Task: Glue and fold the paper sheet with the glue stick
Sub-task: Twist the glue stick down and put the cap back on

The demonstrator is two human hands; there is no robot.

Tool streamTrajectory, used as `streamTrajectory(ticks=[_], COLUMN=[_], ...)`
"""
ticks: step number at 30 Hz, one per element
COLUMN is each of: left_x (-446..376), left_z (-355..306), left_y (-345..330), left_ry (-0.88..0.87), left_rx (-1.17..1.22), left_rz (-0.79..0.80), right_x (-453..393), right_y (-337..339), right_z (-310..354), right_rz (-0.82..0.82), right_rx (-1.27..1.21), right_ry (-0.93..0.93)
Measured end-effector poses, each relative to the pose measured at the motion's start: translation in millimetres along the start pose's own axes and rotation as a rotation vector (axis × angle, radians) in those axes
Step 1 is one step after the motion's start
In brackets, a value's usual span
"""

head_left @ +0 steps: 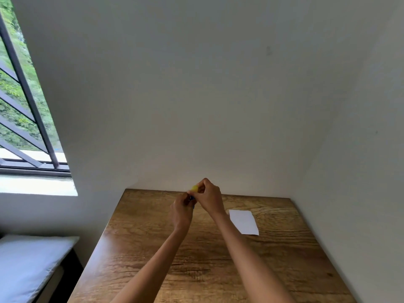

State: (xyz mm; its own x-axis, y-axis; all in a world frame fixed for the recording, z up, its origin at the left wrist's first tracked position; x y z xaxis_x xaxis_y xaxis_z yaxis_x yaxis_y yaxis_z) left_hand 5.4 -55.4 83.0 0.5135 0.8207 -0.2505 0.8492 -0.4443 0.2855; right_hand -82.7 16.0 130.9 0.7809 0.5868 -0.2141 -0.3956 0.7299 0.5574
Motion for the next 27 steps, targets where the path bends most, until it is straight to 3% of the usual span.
streamTrajectory(ticks=[8,16,27], left_x=[-16.5,-16.5,-24.2], left_z=[9.7,50.3,65.7], left_y=[-26.3,-61.3,-72.1], left_ry=[-0.044,0.039,0.063], left_rx=[0.103,0.042,-0.022], left_rz=[0.077,0.23,0.325], right_x=[3.7,-1.7,-14.0], right_y=[-13.9,-28.9,-42.0], right_z=[-59.4,-111.2,-124.0], right_rz=[0.203,0.137,0.238], right_rx=[-0.2,-0.026,0.101], right_ry=[-0.069,-0.113,-0.136])
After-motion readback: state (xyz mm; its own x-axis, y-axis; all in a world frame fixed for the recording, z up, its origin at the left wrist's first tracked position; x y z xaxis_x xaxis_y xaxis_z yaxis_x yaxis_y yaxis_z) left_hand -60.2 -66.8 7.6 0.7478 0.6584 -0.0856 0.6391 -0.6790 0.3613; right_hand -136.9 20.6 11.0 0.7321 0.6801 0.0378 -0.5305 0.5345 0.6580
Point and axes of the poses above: each hand's wrist, its own x-axis away from the middle knuckle, its own y-axis out of the back of the hand, z = x × y, the point moved 6 cm from there along -x, towards the middle knuckle, and after that the axes turned 4 degrees about -y, right-handed, at the moved point
